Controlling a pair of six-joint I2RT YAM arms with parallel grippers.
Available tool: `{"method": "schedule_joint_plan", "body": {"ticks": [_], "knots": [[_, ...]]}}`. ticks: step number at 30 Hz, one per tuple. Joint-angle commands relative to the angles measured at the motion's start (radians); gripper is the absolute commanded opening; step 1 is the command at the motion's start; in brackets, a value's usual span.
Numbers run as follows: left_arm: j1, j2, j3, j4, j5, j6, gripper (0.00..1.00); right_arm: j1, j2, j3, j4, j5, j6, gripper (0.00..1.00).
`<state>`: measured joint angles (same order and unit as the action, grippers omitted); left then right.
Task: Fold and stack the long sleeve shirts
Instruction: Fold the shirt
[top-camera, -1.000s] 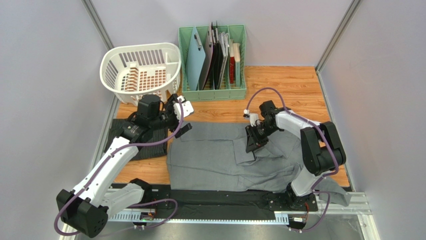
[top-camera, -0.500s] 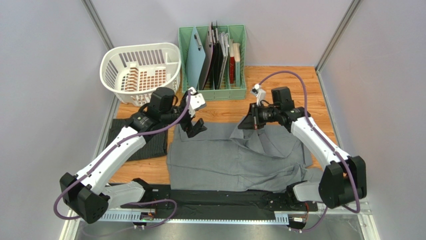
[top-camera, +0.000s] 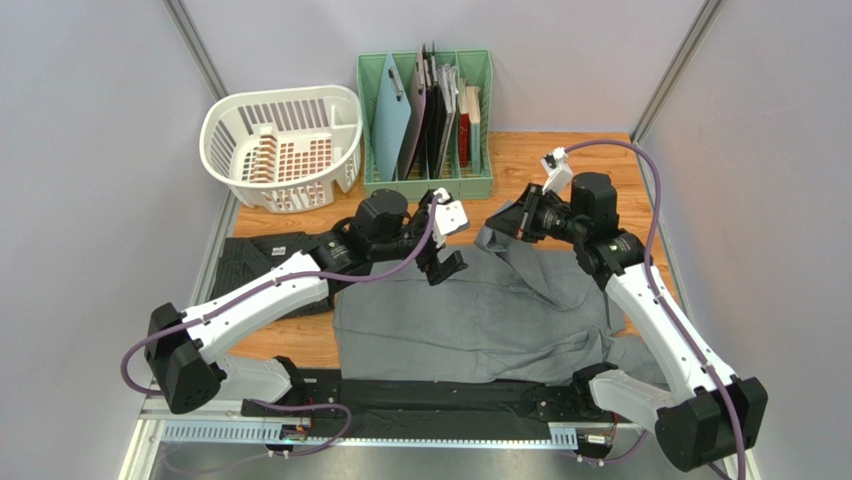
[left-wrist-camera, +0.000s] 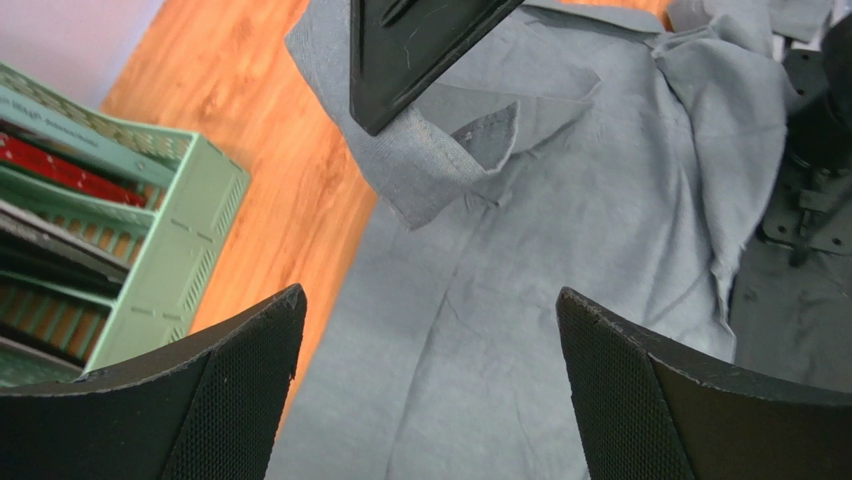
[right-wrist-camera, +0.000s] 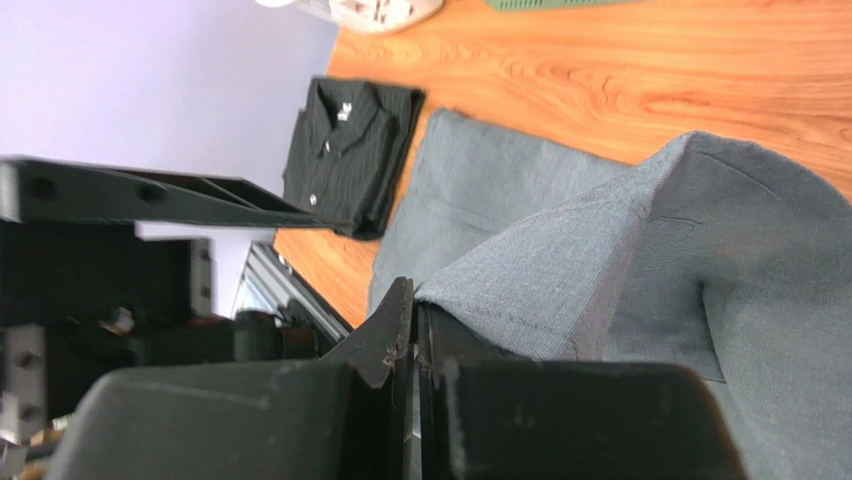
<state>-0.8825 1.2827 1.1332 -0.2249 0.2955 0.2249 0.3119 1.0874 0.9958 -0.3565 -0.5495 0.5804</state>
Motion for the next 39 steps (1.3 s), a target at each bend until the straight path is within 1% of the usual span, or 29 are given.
{"method": "schedule_joint_plan", "body": {"ticks": [1, 2, 3, 5, 10, 12, 13, 15, 17, 18, 19, 21, 22, 24, 25, 26, 27, 28, 29, 31, 32, 34, 35, 36, 37, 39], "knots": [[-0.076, 0.055, -0.023, 0.226, -0.090, 0.047, 0.99, 0.009, -0.069, -0.011, 0.018, 0.106, 0.098, 0.00], [-0.088, 0.069, -0.027, 0.264, -0.108, 0.062, 0.99, 0.010, -0.081, -0.014, 0.014, 0.108, 0.108, 0.00], [-0.110, 0.079, -0.027, 0.288, -0.155, 0.094, 0.99, 0.009, -0.089, -0.014, 0.001, 0.111, 0.111, 0.00], [-0.119, 0.119, -0.013, 0.341, -0.203, 0.111, 0.99, 0.009, -0.118, -0.023, -0.005, 0.117, 0.119, 0.00], [-0.122, 0.191, 0.026, 0.409, -0.277, 0.087, 0.98, 0.010, -0.146, -0.034, -0.010, 0.111, 0.116, 0.00], [-0.121, 0.211, 0.049, 0.415, -0.292, 0.056, 0.95, 0.012, -0.159, -0.037, -0.022, 0.102, 0.105, 0.00], [-0.121, 0.230, 0.059, 0.404, -0.292, 0.047, 0.89, 0.012, -0.165, -0.039, -0.024, 0.097, 0.102, 0.00], [-0.121, 0.244, 0.083, 0.388, -0.292, 0.015, 0.82, 0.012, -0.178, -0.045, -0.035, 0.071, 0.079, 0.00], [-0.116, 0.262, 0.117, 0.337, -0.288, -0.007, 0.67, 0.019, -0.201, -0.048, -0.062, 0.062, 0.055, 0.00], [-0.108, 0.264, 0.125, 0.319, -0.236, -0.012, 0.60, 0.021, -0.210, -0.051, -0.073, 0.059, 0.033, 0.00], [-0.107, 0.264, 0.131, 0.287, -0.216, -0.016, 0.37, 0.021, -0.230, -0.052, -0.082, 0.057, 0.021, 0.00], [-0.101, 0.260, 0.145, 0.247, -0.179, -0.025, 0.16, 0.021, -0.248, -0.045, -0.125, 0.054, -0.013, 0.02], [-0.096, 0.259, 0.148, 0.201, -0.168, -0.030, 0.01, 0.021, -0.271, -0.040, -0.137, 0.053, -0.057, 0.04], [-0.076, 0.242, 0.134, 0.173, -0.081, -0.024, 0.00, 0.021, -0.294, -0.033, -0.179, 0.051, -0.103, 0.13], [-0.069, 0.233, 0.107, 0.174, -0.047, -0.022, 0.00, 0.023, -0.310, -0.025, -0.199, 0.052, -0.175, 0.21], [-0.061, 0.225, 0.093, 0.179, 0.032, -0.007, 0.00, 0.020, -0.331, -0.016, -0.263, 0.069, -0.209, 0.36], [-0.046, 0.208, 0.080, 0.188, 0.086, 0.005, 0.00, 0.019, -0.339, 0.003, -0.309, 0.075, -0.256, 0.44], [-0.038, 0.202, 0.064, 0.187, 0.153, 0.019, 0.00, 0.018, -0.342, 0.048, -0.362, 0.076, -0.304, 0.48], [-0.032, 0.196, 0.060, 0.171, 0.268, 0.072, 0.00, 0.016, -0.359, 0.073, -0.457, 0.060, -0.395, 0.52], [-0.030, 0.181, 0.068, 0.118, 0.356, 0.140, 0.00, 0.010, -0.391, 0.119, -0.516, 0.060, -0.464, 0.62], [-0.032, 0.178, 0.077, 0.087, 0.448, 0.219, 0.00, 0.003, -0.409, 0.130, -0.553, 0.066, -0.534, 0.71], [-0.032, 0.165, 0.111, 0.006, 0.537, 0.305, 0.00, -0.002, -0.442, 0.176, -0.591, 0.094, -0.576, 0.75], [-0.032, 0.164, 0.128, -0.031, 0.635, 0.342, 0.00, -0.002, -0.440, 0.193, -0.602, 0.156, -0.603, 0.76], [-0.036, 0.158, 0.144, -0.109, 0.678, 0.376, 0.00, -0.004, -0.428, 0.211, -0.611, 0.187, -0.605, 0.76], [-0.039, 0.152, 0.166, -0.140, 0.709, 0.425, 0.00, -0.010, -0.420, 0.225, -0.624, 0.207, -0.613, 0.77], [-0.056, 0.130, 0.172, -0.221, 0.784, 0.470, 0.00, -0.020, -0.391, 0.242, -0.624, 0.234, -0.634, 0.80]]}}
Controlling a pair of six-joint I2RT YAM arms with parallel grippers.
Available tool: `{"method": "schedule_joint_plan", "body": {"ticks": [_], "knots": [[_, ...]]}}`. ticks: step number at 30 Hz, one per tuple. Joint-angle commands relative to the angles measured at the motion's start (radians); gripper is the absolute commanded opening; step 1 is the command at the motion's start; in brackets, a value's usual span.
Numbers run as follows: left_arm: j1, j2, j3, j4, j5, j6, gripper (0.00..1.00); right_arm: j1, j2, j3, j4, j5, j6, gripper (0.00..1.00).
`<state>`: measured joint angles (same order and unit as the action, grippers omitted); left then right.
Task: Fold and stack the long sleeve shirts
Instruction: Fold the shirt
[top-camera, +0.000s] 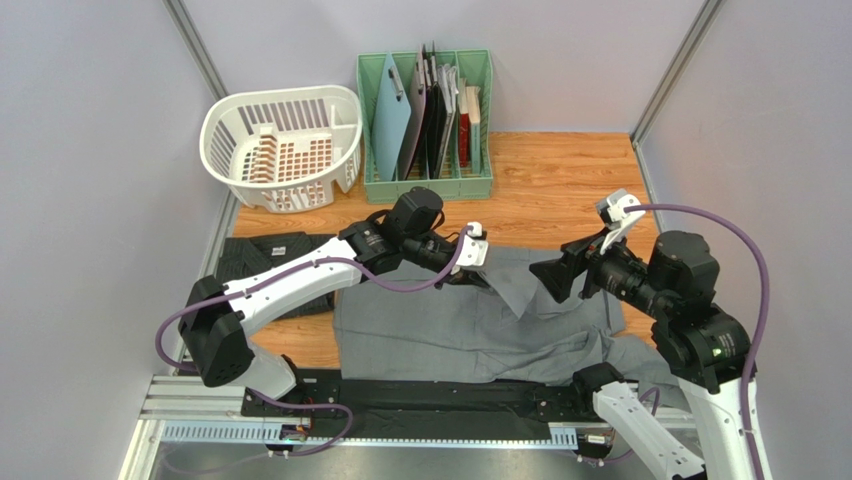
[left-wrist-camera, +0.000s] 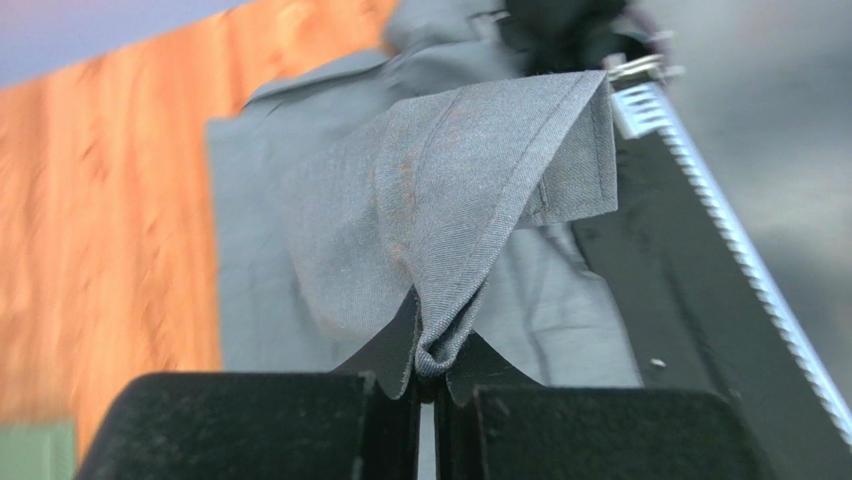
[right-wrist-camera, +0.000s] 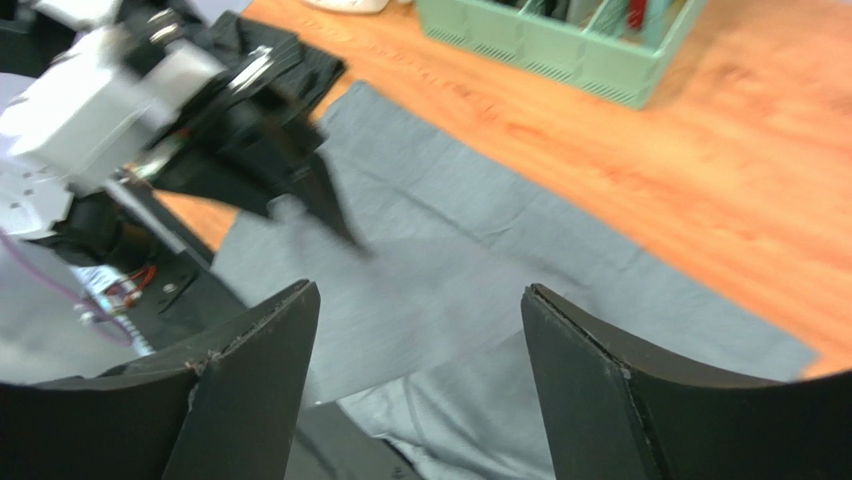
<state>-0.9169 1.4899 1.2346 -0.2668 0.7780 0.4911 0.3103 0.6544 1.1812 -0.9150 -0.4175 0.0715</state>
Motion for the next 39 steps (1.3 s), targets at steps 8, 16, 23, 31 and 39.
{"method": "schedule_joint_plan", "body": {"ticks": [8, 16, 23, 31, 39], "knots": [[-0.071, -0.083, 0.074, -0.363, 0.383, 0.375, 0.02, -0.288, 0.270, 0.024, -0.096, -0.235, -0.209, 0.81], [-0.213, -0.097, 0.031, -0.423, 0.336, 0.466, 0.02, -0.392, 0.663, 0.006, -0.280, -0.392, -0.458, 0.49], [-0.319, 0.059, 0.150, -0.419, 0.296, 0.273, 0.03, -0.375, 0.872, -0.040, -0.275, -0.383, -0.567, 0.31], [-0.405, 0.187, 0.106, -0.138, 0.190, 0.037, 0.02, -0.275, 1.048, -0.034, -0.298, -0.397, -0.596, 0.25], [-0.399, 0.237, 0.187, -0.046, 0.115, -0.135, 0.01, -0.203, 1.247, -0.012, -0.252, -0.219, -0.510, 0.24]]}}
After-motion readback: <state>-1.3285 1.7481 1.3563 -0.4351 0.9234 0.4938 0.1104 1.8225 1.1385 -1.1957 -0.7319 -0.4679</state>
